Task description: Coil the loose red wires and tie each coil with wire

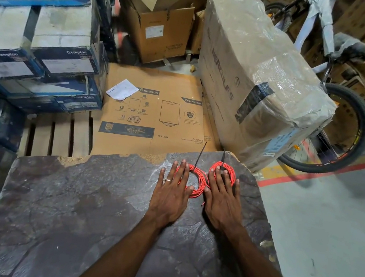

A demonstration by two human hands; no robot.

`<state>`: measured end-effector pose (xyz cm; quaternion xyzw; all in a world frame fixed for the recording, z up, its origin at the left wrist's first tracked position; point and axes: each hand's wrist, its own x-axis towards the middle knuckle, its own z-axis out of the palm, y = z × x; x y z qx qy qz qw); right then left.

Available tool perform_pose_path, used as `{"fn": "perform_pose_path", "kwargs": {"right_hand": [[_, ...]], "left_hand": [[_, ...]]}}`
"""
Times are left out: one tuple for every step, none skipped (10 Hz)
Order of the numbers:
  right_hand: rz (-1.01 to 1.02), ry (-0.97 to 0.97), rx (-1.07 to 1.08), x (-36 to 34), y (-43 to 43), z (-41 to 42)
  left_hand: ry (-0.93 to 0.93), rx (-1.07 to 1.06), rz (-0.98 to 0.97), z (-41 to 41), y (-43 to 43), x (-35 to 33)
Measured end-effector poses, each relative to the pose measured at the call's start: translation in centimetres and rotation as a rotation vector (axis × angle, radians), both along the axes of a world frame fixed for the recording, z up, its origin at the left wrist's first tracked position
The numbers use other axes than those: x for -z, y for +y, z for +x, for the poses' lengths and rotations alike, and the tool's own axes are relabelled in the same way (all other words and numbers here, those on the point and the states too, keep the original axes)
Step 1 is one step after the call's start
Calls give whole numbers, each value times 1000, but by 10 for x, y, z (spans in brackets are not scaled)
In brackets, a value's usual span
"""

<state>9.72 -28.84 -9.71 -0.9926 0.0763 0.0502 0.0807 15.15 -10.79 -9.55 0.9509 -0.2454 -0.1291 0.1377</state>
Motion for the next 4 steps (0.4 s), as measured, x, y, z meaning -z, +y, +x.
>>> {"fn": "perform_pose_path", "kwargs": {"right_hand": [[11,-19,-3,-10,1,1],[-4,-49,4,-26,5,3],[-15,-91,-6,-37,6,8],[-8,-118,-3,-52,12,11]], "left_hand": [[-5,-12,-19,-1,4,-7],[-12,-35,-34,-2,10,-21],[-35,-59,-45,4,17,-40],[-76,-101,-79,2,24,-61]]}}
